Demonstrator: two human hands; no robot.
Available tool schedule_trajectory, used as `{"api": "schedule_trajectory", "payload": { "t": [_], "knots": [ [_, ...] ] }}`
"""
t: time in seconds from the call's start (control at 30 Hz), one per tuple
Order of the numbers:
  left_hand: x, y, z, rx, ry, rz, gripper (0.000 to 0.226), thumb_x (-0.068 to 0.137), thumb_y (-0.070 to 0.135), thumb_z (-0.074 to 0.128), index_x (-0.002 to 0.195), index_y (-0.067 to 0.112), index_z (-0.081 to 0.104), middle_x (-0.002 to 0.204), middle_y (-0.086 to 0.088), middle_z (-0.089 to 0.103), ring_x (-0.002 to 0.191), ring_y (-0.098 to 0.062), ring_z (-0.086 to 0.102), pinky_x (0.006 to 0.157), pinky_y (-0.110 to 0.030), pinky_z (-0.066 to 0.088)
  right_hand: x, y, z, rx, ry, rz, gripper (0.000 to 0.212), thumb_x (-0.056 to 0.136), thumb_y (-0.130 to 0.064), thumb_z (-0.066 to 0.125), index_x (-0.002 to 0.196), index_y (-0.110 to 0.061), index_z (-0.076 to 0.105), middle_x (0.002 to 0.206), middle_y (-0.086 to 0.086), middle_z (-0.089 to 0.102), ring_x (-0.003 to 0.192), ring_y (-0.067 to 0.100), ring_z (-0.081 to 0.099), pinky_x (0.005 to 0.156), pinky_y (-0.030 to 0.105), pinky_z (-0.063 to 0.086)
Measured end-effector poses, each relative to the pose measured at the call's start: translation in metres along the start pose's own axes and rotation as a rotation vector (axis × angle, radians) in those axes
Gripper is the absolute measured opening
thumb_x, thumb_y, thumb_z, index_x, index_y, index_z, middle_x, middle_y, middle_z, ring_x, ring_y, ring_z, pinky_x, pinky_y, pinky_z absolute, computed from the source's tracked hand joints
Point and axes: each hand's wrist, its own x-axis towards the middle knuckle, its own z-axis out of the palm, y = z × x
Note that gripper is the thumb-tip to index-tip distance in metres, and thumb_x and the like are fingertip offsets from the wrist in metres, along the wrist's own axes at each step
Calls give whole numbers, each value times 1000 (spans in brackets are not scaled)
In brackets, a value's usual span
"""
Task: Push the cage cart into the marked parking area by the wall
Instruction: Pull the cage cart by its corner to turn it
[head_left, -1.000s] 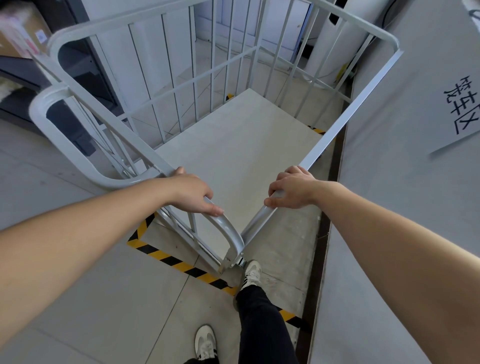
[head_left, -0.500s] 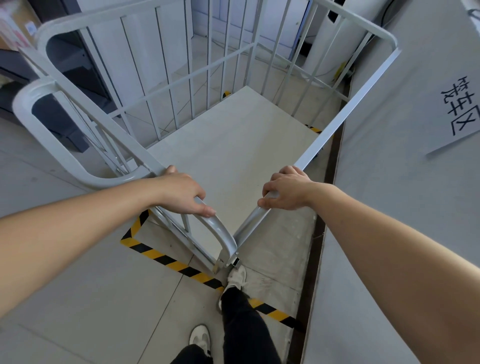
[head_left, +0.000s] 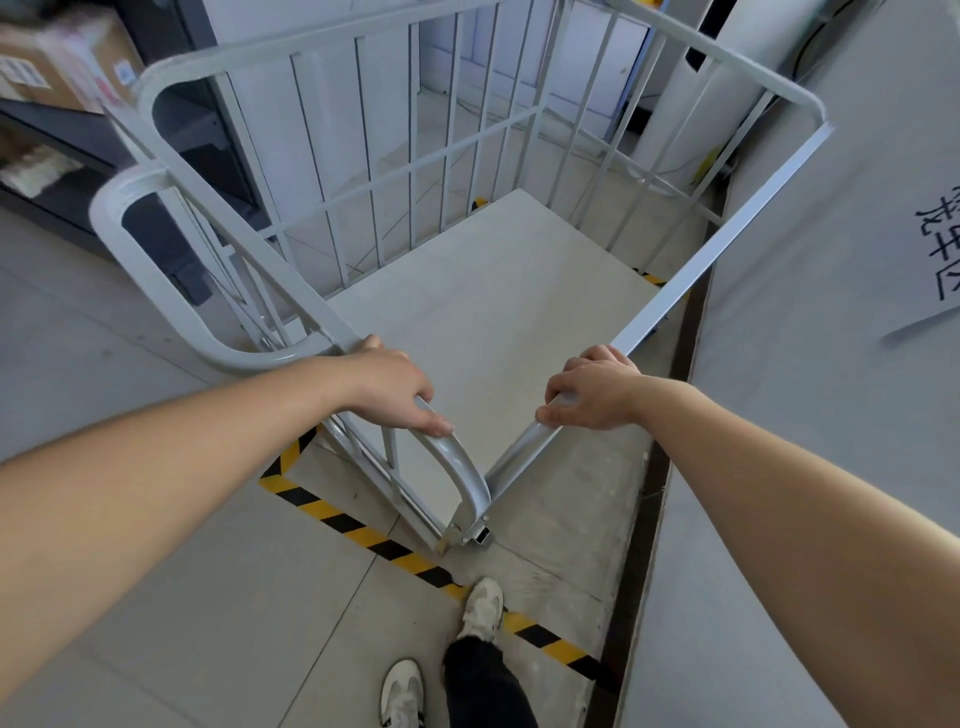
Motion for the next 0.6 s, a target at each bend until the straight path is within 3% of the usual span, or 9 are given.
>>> {"api": "schedule_trajectory", "payload": {
  "t": [0.3,0.47,0.6],
  "knots": [
    [-12,7,-8,-98,-57,-70,68,85,72,38,135,27,51,136,-9,46,129,-30,28,99,-37,24,2,-5,-6,-52,-83,13,52,91,-63,36,129,-33,54,139,2,48,136,28,25,112,42,15],
    [-9,-2,1,-92,-4,-17,70,78,81,34,116,29,60,120,-4,56,121,-26,36,104,-42,27,9,-15,-15,-82,-182,26,52,94,-55,38,135,-26,51,141,6,49,137,31,27,112,42,22],
    [-11,-3,1,-5,-14,15,70,86,73,26,131,27,53,131,-6,51,133,-25,29,115,-54,6,18,-31,-24,37,-150,-15,50,96,-48,39,136,-20,49,138,4,53,136,29,31,109,40,31]
  ]
}}
